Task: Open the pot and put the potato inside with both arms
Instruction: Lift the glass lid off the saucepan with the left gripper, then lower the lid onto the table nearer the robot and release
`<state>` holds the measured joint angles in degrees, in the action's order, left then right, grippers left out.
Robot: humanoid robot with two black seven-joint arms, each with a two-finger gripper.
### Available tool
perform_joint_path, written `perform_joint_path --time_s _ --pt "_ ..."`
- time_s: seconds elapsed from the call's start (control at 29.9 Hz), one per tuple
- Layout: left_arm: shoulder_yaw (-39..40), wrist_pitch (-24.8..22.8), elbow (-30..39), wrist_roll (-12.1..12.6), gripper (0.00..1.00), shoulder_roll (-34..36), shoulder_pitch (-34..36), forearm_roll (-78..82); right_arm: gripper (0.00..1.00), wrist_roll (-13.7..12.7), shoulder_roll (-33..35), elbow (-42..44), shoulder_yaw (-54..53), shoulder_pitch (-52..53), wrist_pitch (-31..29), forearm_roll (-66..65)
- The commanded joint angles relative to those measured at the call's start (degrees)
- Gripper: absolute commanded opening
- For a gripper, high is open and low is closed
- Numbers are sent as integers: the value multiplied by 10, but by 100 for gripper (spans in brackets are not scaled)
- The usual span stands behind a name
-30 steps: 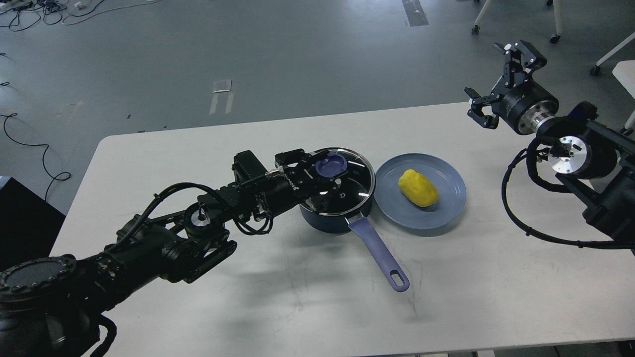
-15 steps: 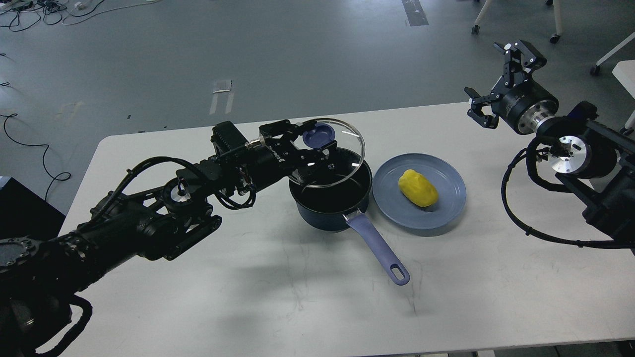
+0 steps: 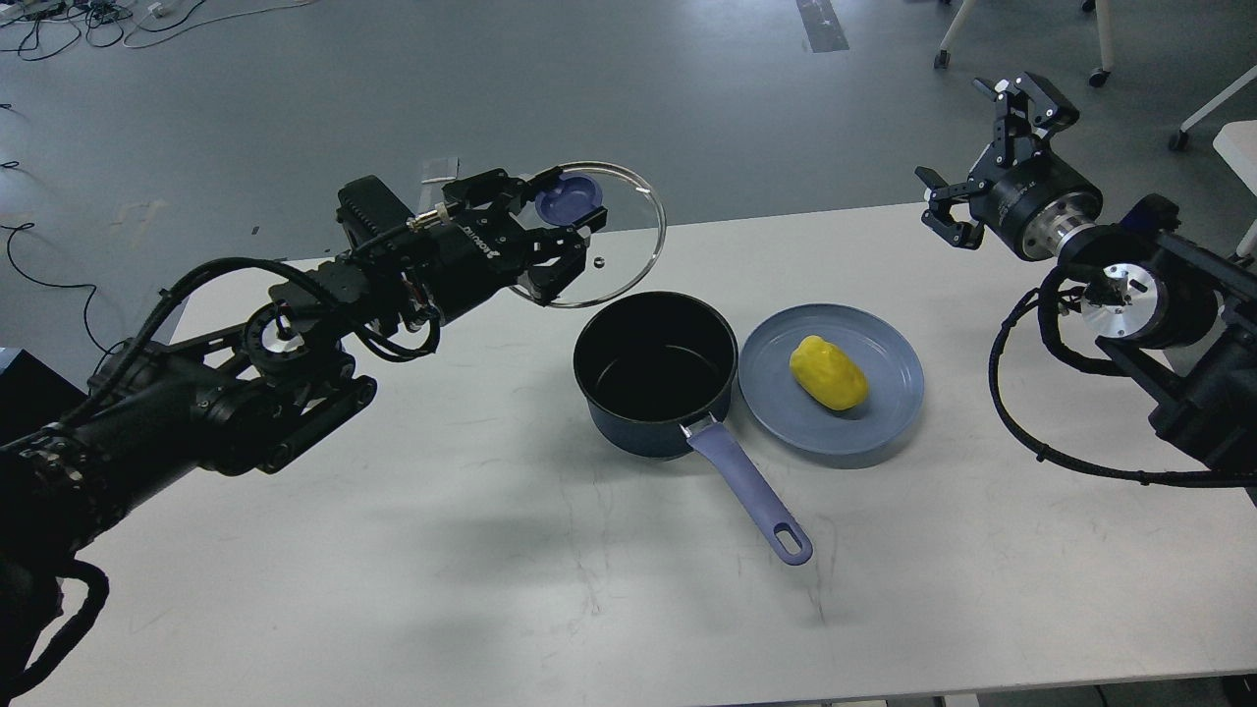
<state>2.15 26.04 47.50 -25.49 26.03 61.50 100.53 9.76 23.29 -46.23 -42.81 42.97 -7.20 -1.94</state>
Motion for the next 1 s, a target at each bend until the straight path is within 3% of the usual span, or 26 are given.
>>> perform_joint_path --time_s 0.0,0.33,0.97 --pt "0 11 21 0 52 53 -11 -19 100 0 0 0 0 1 1 0" --pt "1 20 35 0 53 133 -86 -46 100 0 -3 1 4 -1 1 0" --pt "-4 20 21 -11 55 126 -217 -86 100 -3 4 1 5 8 5 0"
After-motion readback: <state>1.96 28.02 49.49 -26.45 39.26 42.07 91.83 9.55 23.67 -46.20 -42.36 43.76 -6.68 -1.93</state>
